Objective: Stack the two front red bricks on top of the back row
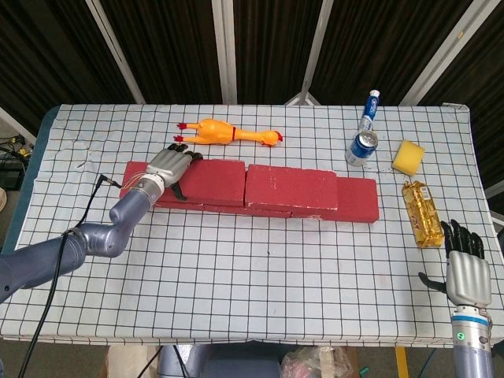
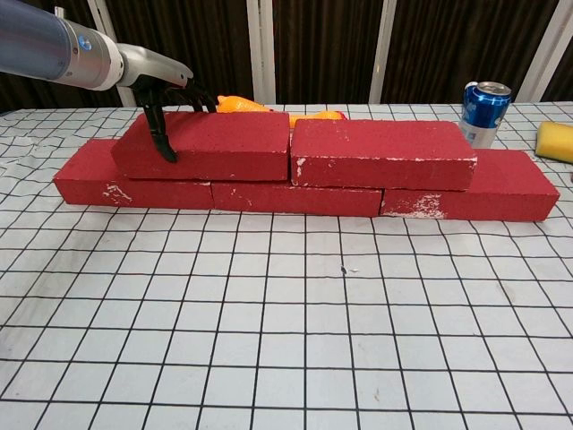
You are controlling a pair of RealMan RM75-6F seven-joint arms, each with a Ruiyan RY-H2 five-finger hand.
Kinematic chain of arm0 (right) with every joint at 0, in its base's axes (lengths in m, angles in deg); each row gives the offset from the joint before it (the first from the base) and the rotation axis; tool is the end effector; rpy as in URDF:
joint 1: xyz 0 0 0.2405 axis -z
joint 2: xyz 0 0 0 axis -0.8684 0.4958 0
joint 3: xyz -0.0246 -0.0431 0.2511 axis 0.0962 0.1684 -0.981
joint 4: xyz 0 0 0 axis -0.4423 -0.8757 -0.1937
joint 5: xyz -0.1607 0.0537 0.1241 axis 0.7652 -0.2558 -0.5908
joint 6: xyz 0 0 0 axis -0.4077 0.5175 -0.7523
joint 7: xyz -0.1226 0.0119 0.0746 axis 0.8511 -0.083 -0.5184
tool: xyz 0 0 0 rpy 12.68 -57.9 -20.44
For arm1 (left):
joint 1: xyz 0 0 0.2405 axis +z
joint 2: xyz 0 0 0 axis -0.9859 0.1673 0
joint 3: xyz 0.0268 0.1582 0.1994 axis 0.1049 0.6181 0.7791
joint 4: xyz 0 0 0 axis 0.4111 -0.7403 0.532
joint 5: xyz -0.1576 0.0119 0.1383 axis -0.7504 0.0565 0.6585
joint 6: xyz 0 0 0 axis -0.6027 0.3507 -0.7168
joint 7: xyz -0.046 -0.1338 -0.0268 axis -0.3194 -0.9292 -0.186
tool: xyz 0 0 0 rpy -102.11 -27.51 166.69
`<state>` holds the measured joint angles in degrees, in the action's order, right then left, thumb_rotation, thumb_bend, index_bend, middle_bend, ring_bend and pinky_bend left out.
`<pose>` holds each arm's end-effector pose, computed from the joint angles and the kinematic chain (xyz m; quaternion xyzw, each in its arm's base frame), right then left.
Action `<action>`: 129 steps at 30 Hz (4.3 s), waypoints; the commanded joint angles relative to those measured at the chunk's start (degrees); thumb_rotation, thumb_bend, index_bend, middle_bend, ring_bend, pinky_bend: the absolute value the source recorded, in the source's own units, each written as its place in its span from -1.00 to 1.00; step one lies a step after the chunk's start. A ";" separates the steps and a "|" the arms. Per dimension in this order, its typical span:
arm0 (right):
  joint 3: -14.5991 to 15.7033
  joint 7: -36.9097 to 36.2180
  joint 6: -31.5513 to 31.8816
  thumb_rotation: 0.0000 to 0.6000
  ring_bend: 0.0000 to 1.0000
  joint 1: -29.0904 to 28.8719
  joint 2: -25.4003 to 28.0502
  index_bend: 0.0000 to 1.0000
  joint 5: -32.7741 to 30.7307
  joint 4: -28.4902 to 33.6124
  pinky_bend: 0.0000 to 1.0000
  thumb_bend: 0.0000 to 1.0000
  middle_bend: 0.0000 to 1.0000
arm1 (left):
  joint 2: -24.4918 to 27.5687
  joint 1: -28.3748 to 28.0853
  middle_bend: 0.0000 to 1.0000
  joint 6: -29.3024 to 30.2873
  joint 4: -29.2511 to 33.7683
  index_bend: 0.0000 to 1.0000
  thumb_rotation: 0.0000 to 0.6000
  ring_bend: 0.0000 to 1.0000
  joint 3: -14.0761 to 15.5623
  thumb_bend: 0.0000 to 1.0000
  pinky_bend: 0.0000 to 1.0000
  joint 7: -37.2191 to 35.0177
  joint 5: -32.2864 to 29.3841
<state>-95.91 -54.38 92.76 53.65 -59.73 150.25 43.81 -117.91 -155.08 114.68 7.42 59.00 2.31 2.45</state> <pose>-0.3178 -0.2042 0.1310 0.5222 -0.4418 0.3191 0.6560 -0.0979 0.4687 0.0323 -0.7832 -0.3947 -0.2174 0.4284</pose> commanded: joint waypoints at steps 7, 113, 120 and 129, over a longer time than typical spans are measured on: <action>-0.02 -0.24 -0.04 1.00 -1.00 0.04 0.17 -0.95 -0.04 0.09 -1.00 -0.68 -1.00 | -0.43 -0.57 -0.66 0.40 0.01 -0.48 1.00 -1.00 0.49 -1.00 -0.92 0.67 -0.74; 0.01 -1.34 -0.43 1.00 -1.00 -0.02 0.29 -0.93 -0.11 0.83 -1.00 -0.68 -1.00 | 22.77 10.92 -1.00 21.52 35.90 -0.91 1.00 -1.00 -1.55 -1.00 -0.96 -6.96 9.27; 0.12 -2.20 -0.39 1.00 -1.00 0.11 0.69 -0.93 0.43 1.10 -1.00 -0.68 -1.00 | 27.30 26.56 -0.99 37.36 44.18 -0.85 1.00 -1.00 5.11 -1.00 -0.93 -7.00 26.66; 0.53 -3.07 -0.43 1.00 -1.00 0.29 1.24 -0.93 1.43 1.43 -1.00 -0.68 -1.00 | 19.86 46.47 -0.99 56.14 35.55 -0.80 1.00 -1.00 11.40 -1.00 -0.93 -10.94 44.58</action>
<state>-95.38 -57.41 92.33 53.93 -58.53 151.64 45.24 -94.88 -113.93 165.93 47.12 67.93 -6.47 42.39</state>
